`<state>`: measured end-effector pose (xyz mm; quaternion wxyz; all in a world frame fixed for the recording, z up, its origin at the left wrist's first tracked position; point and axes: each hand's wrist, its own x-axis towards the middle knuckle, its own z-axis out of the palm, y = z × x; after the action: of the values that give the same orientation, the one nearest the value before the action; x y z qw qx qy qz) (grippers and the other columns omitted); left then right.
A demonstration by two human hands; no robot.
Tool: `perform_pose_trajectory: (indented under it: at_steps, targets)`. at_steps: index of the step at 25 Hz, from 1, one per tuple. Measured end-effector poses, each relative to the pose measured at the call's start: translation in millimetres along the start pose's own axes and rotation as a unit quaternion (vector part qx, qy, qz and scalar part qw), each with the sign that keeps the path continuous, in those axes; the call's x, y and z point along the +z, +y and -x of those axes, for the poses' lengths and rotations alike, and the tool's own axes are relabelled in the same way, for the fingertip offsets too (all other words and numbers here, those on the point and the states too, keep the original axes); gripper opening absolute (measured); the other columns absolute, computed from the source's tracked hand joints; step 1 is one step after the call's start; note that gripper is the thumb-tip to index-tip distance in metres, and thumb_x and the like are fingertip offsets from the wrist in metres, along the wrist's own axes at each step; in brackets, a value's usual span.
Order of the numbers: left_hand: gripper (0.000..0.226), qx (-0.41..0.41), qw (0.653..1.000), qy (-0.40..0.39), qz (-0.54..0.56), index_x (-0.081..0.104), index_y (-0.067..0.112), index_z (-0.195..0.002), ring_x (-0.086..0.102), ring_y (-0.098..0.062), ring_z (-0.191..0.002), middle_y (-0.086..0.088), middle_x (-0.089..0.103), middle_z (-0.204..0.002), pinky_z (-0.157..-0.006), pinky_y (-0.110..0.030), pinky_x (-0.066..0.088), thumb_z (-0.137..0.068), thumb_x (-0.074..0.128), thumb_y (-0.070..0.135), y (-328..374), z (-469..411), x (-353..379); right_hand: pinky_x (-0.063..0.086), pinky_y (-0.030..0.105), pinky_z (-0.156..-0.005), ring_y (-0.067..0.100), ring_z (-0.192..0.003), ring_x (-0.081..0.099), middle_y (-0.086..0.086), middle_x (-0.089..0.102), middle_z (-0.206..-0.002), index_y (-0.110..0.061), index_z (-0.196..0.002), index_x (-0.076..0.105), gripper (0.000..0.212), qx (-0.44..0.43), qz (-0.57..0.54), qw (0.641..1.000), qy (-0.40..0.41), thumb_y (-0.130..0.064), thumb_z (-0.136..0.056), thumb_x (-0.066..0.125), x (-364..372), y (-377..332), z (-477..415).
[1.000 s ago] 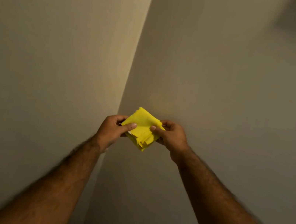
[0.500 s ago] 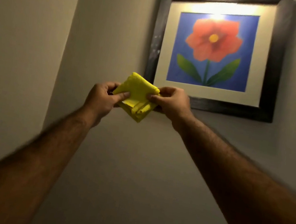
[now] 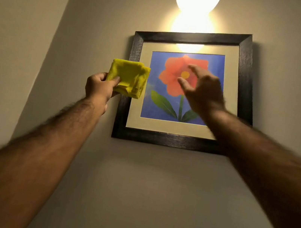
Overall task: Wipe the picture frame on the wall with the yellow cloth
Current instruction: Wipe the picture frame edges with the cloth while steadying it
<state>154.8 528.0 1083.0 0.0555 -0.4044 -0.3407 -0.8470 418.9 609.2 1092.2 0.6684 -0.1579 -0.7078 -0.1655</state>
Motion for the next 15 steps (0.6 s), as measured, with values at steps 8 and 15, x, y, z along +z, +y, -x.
perform_pose_trajectory:
  at_steps: [8,15]
  targets:
    - [0.036,0.014,0.980,0.123,-0.157,0.068,0.008,-0.114,0.068,-0.027,-0.097,-0.009,0.071,-0.111,-0.080,-0.035,0.059,-0.086,0.071,0.029,-11.8,-9.7,26.1,0.009,0.044,-0.130,0.024,-0.162,0.003,0.010,0.003,-0.174,-0.009,-0.164,0.008,0.102,-0.028,0.313,0.948,-0.046,-0.079,-0.091,0.021,-61.6,125.7,-2.4]
    - [0.044,0.370,0.848,0.058,-0.376,0.054,0.002,-0.132,0.052,-0.038,-0.127,-0.021,0.055,-0.137,-0.103,-0.045,0.047,-0.089,0.052,-0.006,-15.1,0.9,30.2,0.005,0.042,-0.131,0.024,-0.162,-0.004,0.010,-0.008,-0.174,-0.009,-0.164,0.000,0.115,-0.020,0.312,0.947,-0.070,-0.090,-0.083,0.012,-33.5,144.2,7.3]
